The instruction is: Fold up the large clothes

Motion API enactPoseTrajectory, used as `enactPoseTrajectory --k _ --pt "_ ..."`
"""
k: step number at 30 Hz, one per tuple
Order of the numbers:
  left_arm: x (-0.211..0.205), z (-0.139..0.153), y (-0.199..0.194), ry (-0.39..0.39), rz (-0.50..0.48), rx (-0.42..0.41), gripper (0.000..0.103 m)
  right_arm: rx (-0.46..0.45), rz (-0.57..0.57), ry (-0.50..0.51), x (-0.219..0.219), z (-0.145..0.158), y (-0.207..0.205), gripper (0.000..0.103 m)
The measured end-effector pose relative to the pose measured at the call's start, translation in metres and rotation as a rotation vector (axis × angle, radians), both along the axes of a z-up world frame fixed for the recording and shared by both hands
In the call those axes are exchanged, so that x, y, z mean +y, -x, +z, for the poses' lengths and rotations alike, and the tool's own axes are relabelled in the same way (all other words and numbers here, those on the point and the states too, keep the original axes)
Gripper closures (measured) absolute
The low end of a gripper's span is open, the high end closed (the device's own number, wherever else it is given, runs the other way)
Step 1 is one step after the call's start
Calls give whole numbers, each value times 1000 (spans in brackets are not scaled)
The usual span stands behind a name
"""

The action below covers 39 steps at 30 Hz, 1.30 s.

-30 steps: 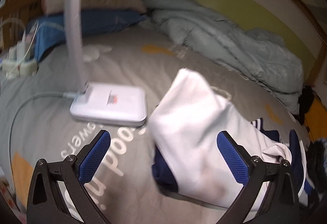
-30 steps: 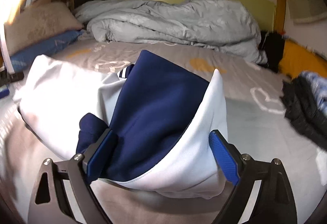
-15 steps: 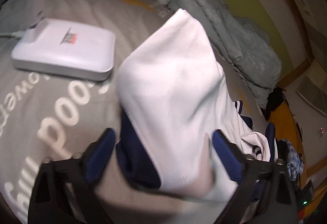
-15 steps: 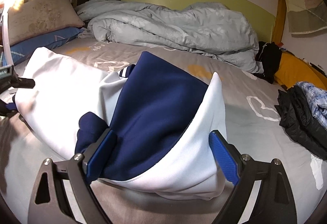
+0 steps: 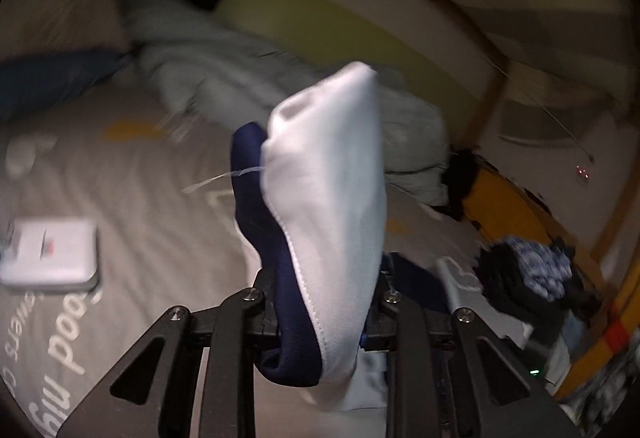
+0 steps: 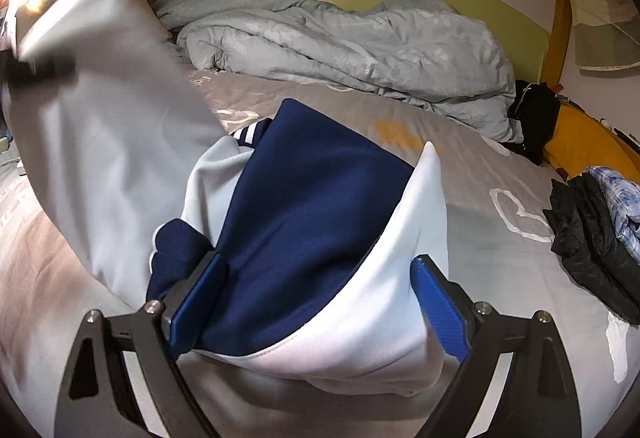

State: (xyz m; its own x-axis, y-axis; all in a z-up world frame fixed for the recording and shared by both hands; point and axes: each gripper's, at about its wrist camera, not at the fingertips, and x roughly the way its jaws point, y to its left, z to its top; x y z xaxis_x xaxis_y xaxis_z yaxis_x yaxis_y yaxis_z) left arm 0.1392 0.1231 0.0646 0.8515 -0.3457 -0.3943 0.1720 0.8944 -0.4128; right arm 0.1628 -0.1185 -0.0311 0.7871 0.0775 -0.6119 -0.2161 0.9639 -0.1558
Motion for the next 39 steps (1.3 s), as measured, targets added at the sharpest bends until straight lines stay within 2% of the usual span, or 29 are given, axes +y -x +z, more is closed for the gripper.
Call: enactPoseTrajectory --k 4,8,10,11,13,15,18,20,22,25,26,27,30,31,32,33,34,35,36,39 --pt "-53 13 -14 58 -111 32 82 32 74 -112 -16 4 1 9" --pt "-103 7 -17 24 -156 46 82 92 159 -246 -43 16 2 10" --pt "-122 3 -20 28 -169 64 82 109 166 -337 -66 25 5 10" --pt "-132 1 -21 26 -178 66 82 116 146 -390 -84 31 6 10" --pt "-146 -3 -20 0 -193 70 82 91 71 -426 -116 44 8 10" --pt "-160 -8 -12 -48 -207 65 82 32 -50 -390 -148 61 11 10" --pt "-196 -22 1 -160 -244 50 82 -52 -181 -354 -180 76 20 10" --pt "-218 -32 10 -269 -245 24 82 -67 -219 -396 -194 79 23 10" --pt "-228 -43 15 -337 -225 0 82 -76 -239 -424 -197 79 25 10" --pt "-232 -50 17 -338 -216 -16 80 -76 -240 -439 -196 78 25 10" --pt "-233 -52 18 -339 -214 -23 77 -72 -224 -449 -194 78 25 10" --pt "-234 -52 19 -338 -219 -29 70 -71 -218 -457 -194 79 26 10" --pt "-227 -48 22 -300 -227 -12 66 -83 -226 -451 -197 83 27 10" --pt "-221 -42 26 -265 -230 -4 63 -85 -228 -446 -199 83 27 10" --pt "-214 -36 32 -223 -241 -12 50 -88 -231 -440 -199 83 27 10" --pt "-207 -31 37 -183 -267 -26 26 -92 -237 -434 -200 84 28 10" --pt "-198 -25 45 -136 -304 -46 18 -95 -242 -429 -200 84 28 10" --pt "-191 -19 55 -106 -320 -73 15 -100 -247 -426 -200 85 28 10" --pt "-185 -14 63 -108 -309 -97 15 -103 -247 -425 -199 85 29 10" --pt "-169 -5 77 -172 -204 -117 16 -110 -246 -425 -196 86 29 10"
